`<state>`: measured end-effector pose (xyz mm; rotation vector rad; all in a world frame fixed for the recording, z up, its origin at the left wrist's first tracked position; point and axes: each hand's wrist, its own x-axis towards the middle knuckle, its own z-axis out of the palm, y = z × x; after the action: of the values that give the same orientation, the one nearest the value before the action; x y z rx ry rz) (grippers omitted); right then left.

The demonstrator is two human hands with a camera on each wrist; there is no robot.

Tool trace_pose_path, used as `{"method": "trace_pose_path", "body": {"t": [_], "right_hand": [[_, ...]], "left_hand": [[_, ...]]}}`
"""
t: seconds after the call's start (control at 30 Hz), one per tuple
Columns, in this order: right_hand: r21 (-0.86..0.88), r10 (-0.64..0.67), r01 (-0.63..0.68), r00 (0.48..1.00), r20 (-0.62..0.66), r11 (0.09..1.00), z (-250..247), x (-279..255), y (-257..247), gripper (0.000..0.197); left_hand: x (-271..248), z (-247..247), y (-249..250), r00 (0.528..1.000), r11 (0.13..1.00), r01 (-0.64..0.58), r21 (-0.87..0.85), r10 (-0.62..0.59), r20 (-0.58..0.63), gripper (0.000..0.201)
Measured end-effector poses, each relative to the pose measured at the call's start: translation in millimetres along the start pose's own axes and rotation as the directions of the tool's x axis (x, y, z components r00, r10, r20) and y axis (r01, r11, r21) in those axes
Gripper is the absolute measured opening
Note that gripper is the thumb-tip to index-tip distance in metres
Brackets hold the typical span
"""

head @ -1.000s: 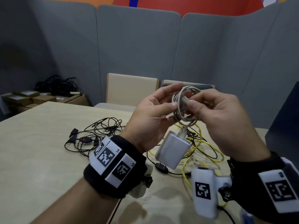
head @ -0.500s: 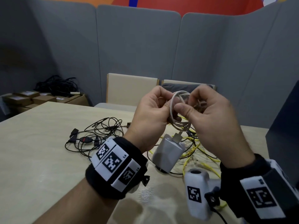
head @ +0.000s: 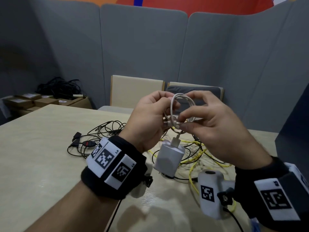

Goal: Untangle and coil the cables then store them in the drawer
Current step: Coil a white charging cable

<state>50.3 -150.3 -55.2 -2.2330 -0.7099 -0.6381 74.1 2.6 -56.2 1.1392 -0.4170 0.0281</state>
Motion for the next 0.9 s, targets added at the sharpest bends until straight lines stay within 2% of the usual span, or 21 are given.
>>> {"method": "trace_pose_path", "body": {"t": [0.17,0.27,0.33,0.47,0.6,0.67,0.8,0.9], "right_hand": [[-0.114,-0.077,0.085,0.994,0.076,0.990,7.8,-1.4,-3.8,0.017],[-0.181,-0.052,0.082,0.985,0.163,0.980,13.2,-3.6,-8.4,0.013],[-0.193,-0.041,0.076,0.984,0.176,0.978,17.8,-5.0,-11.5,0.011],[-0.171,-0.056,0.073,0.993,0.101,0.983,28.5,-3.3,-8.9,0.018],[-0.129,-0.086,0.096,0.993,0.076,0.987,25.6,-2.4,-0.1,0.015],[-0.123,-0.097,0.101,0.995,0.038,0.987,21.9,-2.4,2.4,0.019],[-0.178,-0.026,0.016,0.998,-0.056,0.984,21.0,-3.6,-1.8,0.020],[-0.212,-0.041,-0.007,0.974,-0.224,0.977,28.5,-3.6,-4.7,0.018]], "left_hand": [[-1.3,3.4,-4.1,0.995,0.997,0.040,-0.066,-0.046,-0.093,0.012],[-0.8,3.5,-4.9,0.987,0.994,0.062,-0.093,-0.075,-0.142,0.011],[-0.8,3.4,-4.1,0.984,0.995,0.064,-0.082,-0.077,-0.163,0.012],[1.9,1.7,-1.6,0.978,0.988,0.109,-0.106,-0.126,-0.166,0.014],[-0.1,2.0,1.7,0.987,0.975,0.160,-0.154,-0.161,0.002,0.007],[-1.1,3.3,0.6,0.993,0.985,0.117,-0.129,-0.114,0.029,0.020],[-0.6,7.0,-1.3,0.993,0.990,0.043,-0.137,-0.057,-0.104,0.026],[0.2,7.9,-1.6,0.985,0.977,-0.012,-0.211,-0.025,-0.171,0.027]]}}
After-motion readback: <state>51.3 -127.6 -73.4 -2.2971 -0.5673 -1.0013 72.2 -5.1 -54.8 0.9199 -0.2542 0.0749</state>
